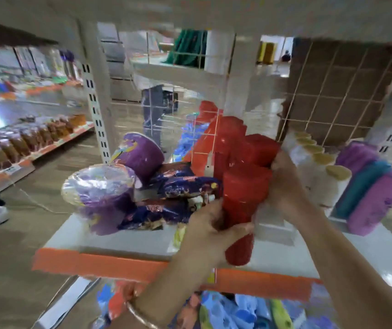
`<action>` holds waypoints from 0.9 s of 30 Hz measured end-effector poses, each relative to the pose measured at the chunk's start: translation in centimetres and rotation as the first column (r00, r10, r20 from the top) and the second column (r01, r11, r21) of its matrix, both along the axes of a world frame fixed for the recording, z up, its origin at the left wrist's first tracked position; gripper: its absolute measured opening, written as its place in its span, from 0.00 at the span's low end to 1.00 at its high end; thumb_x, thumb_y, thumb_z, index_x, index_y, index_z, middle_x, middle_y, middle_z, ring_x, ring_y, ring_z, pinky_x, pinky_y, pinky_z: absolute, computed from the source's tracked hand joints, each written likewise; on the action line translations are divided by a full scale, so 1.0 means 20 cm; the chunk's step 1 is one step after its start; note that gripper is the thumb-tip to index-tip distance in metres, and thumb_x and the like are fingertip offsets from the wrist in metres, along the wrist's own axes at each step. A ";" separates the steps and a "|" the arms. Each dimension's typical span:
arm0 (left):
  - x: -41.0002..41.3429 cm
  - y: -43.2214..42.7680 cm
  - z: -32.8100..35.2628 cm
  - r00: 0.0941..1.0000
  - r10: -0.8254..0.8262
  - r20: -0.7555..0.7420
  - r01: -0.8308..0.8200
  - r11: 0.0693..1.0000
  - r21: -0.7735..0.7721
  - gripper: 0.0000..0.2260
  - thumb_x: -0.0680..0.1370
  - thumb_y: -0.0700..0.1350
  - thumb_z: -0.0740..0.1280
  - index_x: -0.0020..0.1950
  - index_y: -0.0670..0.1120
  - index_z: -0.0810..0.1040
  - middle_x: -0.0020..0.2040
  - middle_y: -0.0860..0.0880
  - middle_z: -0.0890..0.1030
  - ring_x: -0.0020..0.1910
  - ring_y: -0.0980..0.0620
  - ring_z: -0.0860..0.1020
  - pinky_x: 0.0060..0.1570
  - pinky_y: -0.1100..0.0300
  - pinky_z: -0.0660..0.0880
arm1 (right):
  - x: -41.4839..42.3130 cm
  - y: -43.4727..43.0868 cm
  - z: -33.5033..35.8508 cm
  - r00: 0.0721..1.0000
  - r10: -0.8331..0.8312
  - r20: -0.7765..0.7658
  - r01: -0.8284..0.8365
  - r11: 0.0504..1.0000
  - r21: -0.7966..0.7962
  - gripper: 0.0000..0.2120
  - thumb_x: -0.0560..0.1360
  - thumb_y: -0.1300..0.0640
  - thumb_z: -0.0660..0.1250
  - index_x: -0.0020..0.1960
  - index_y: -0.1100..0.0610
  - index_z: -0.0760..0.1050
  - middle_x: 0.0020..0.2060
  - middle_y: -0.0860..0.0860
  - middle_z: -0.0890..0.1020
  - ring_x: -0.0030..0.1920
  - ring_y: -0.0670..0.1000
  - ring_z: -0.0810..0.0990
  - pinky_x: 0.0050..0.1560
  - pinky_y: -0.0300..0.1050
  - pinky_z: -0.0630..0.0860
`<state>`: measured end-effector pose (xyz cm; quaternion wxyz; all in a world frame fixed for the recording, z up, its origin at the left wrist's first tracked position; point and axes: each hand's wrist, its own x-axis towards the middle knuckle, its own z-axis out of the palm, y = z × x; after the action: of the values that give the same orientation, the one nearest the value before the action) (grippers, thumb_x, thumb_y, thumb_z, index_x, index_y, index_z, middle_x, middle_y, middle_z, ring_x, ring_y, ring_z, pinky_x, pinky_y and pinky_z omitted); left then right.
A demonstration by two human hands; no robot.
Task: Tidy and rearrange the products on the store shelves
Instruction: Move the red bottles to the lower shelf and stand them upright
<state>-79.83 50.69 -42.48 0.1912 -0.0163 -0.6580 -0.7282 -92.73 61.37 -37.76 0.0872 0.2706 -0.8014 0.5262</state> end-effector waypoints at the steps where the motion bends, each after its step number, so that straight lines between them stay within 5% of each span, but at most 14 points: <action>1: 0.00 0.03 -0.04 0.999 -0.022 -0.026 0.022 1.000 -0.013 0.12 0.65 0.38 0.73 0.45 0.49 0.82 0.41 0.53 0.84 0.42 0.58 0.80 0.46 0.64 0.77 | 0.00 0.00 -0.02 0.998 0.066 0.020 -0.065 0.995 -0.073 0.26 0.60 0.47 0.64 0.55 0.59 0.71 0.47 0.54 0.79 0.40 0.39 0.76 0.45 0.38 0.76; 3: 0.01 0.06 -0.09 0.996 -0.059 -0.067 0.055 0.997 -0.051 0.14 0.67 0.35 0.74 0.48 0.50 0.81 0.43 0.55 0.85 0.44 0.59 0.80 0.48 0.65 0.77 | 0.00 0.01 -0.06 0.988 0.155 0.027 -0.149 0.976 -0.156 0.24 0.62 0.46 0.63 0.52 0.60 0.71 0.40 0.51 0.79 0.40 0.46 0.75 0.43 0.45 0.74; 6: -0.03 0.07 -0.11 0.987 -0.085 -0.133 0.064 0.986 -0.154 0.14 0.68 0.37 0.74 0.50 0.50 0.81 0.45 0.56 0.85 0.45 0.60 0.80 0.49 0.66 0.77 | -0.07 0.04 -0.13 0.987 0.161 0.029 -0.155 0.978 -0.142 0.07 0.76 0.51 0.57 0.42 0.52 0.70 0.28 0.43 0.78 0.30 0.41 0.75 0.33 0.34 0.73; 8: -0.06 0.05 -0.10 0.984 -0.057 -0.168 0.023 0.980 -0.200 0.13 0.67 0.41 0.74 0.49 0.51 0.81 0.45 0.55 0.85 0.45 0.59 0.80 0.50 0.63 0.77 | -0.10 0.01 -0.15 0.973 0.137 0.187 -0.088 0.964 -0.250 0.15 0.81 0.61 0.54 0.39 0.47 0.65 0.23 0.36 0.78 0.27 0.35 0.77 0.29 0.26 0.72; 11: -0.10 0.02 -0.09 0.987 0.005 -0.163 -0.042 0.973 -0.226 0.11 0.67 0.43 0.73 0.48 0.52 0.79 0.43 0.55 0.84 0.45 0.57 0.81 0.51 0.60 0.77 | -0.05 -0.04 -0.11 0.982 0.047 0.186 -0.002 0.972 -0.234 0.23 0.79 0.69 0.55 0.39 0.41 0.59 0.26 0.17 0.68 0.31 0.22 0.71 0.37 0.20 0.69; 14: -0.09 -0.03 -0.07 0.990 0.008 -0.138 -0.047 0.959 -0.279 0.11 0.67 0.43 0.73 0.48 0.52 0.79 0.46 0.52 0.84 0.48 0.52 0.82 0.52 0.57 0.78 | -0.08 -0.09 -0.12 0.995 -0.052 0.086 0.067 0.982 -0.178 0.16 0.80 0.64 0.53 0.38 0.47 0.66 0.25 0.39 0.77 0.30 0.36 0.74 0.41 0.31 0.70; 16: -0.09 -0.06 -0.05 0.992 -0.011 -0.123 -0.026 0.953 -0.303 0.12 0.69 0.39 0.74 0.47 0.52 0.79 0.46 0.52 0.84 0.49 0.52 0.82 0.52 0.59 0.78 | -0.07 -0.11 -0.10 0.994 -0.047 0.102 0.062 0.985 -0.159 0.07 0.79 0.64 0.56 0.48 0.56 0.71 0.35 0.42 0.74 0.40 0.43 0.73 0.47 0.40 0.71; 18: -0.08 -0.09 -0.04 0.994 -0.025 -0.104 -0.005 0.961 -0.275 0.10 0.71 0.37 0.72 0.50 0.47 0.79 0.47 0.49 0.84 0.49 0.51 0.82 0.51 0.59 0.79 | -0.05 -0.11 -0.11 0.999 -0.021 0.050 0.026 0.995 -0.097 0.16 0.72 0.61 0.66 0.58 0.59 0.69 0.43 0.45 0.76 0.48 0.47 0.75 0.52 0.45 0.77; 20: -0.08 -0.12 -0.03 0.996 -0.005 -0.090 -0.020 0.961 -0.274 0.11 0.71 0.38 0.72 0.53 0.43 0.79 0.49 0.47 0.84 0.50 0.50 0.83 0.50 0.59 0.80 | -0.01 -0.12 -0.10 0.996 0.025 0.085 -0.012 0.988 -0.152 0.27 0.61 0.56 0.73 0.58 0.56 0.70 0.49 0.49 0.81 0.51 0.51 0.80 0.54 0.55 0.79; 27: -0.04 -0.23 -0.01 0.998 0.005 -0.056 -0.018 0.971 -0.236 0.11 0.71 0.37 0.72 0.52 0.45 0.80 0.46 0.51 0.85 0.44 0.58 0.83 0.39 0.69 0.77 | 0.00 -0.21 -0.12 0.983 0.151 0.100 -0.119 0.954 -0.273 0.20 0.68 0.71 0.70 0.51 0.52 0.68 0.42 0.47 0.80 0.43 0.46 0.80 0.50 0.50 0.79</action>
<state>-80.59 46.17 -42.62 0.2103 -0.0551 -0.7347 -0.6426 -92.68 57.24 -40.18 0.0382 0.2787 -0.7068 0.6491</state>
